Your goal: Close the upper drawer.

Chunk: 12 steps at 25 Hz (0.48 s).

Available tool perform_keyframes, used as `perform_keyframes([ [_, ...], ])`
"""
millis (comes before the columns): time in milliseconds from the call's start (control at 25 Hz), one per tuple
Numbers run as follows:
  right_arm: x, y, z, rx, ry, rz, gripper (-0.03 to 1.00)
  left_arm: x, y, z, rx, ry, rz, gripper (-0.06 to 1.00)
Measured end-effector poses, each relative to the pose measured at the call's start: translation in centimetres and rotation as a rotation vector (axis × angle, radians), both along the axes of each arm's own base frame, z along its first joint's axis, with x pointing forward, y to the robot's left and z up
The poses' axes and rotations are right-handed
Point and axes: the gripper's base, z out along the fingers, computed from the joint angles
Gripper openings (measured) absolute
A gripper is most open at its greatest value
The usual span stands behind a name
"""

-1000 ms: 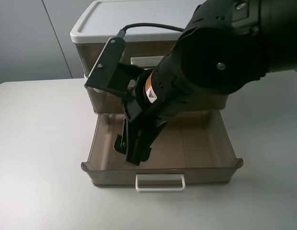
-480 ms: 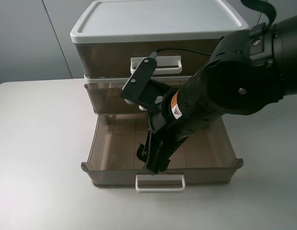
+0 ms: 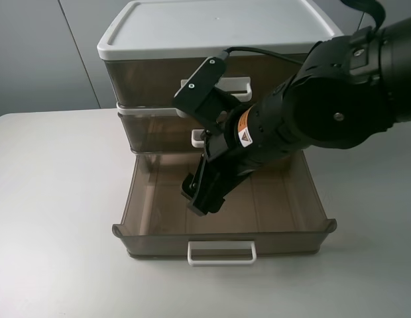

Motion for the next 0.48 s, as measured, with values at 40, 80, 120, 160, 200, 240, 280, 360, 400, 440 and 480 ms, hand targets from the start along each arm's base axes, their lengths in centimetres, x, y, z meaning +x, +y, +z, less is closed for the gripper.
perform_keyframes([
  [40, 0.1, 0.2, -0.1, 0.011, -0.008, 0.004, 0.64, 0.0, 0.0, 0.0, 0.0, 0.0, 0.0, 0.74],
  [80, 0.2, 0.3, -0.1, 0.025, -0.016, 0.007, 0.64, 0.0, 0.0, 0.0, 0.0, 0.0, 0.0, 0.74],
  [120, 0.2, 0.4, -0.3, 0.027, -0.016, 0.009, 0.64, 0.0, 0.0, 0.0, 0.0, 0.0, 0.0, 0.74],
  [160, 0.3, 0.5, -0.4, 0.032, -0.019, 0.01, 0.64, 0.0, 0.0, 0.0, 0.0, 0.0, 0.0, 0.74],
  [200, 0.3, 0.6, -0.6, 0.03, -0.017, 0.011, 0.63, 0.0, 0.0, 0.0, 0.0, 0.0, 0.0, 0.74],
  [240, 0.3, 0.6, -0.6, 0.028, -0.015, 0.011, 0.63, 0.0, 0.0, 0.0, 0.0, 0.0, 0.0, 0.74],
  [280, 0.3, 0.6, -0.6, 0.029, -0.015, 0.011, 0.63, 0.0, 0.0, 0.0, 0.0, 0.0, 0.0, 0.74],
  [360, 0.3, 0.6, -0.4, 0.037, -0.021, 0.012, 0.63, 0.0, 0.0, 0.0, 0.0, 0.0, 0.0, 0.74],
  [400, 0.3, 0.5, -0.2, 0.038, -0.023, 0.011, 0.63, 0.0, 0.0, 0.0, 0.0, 0.0, 0.0, 0.74],
  [440, 0.2, 0.4, 0.0, 0.04, -0.023, 0.008, 0.63, 0.0, 0.0, 0.0, 0.0, 0.0, 0.0, 0.74],
  [480, 0.0, 0.3, 0.4, 0.042, -0.016, 0.003, 0.63, 0.0, 0.0, 0.0, 0.0, 0.0, 0.0, 0.74],
])
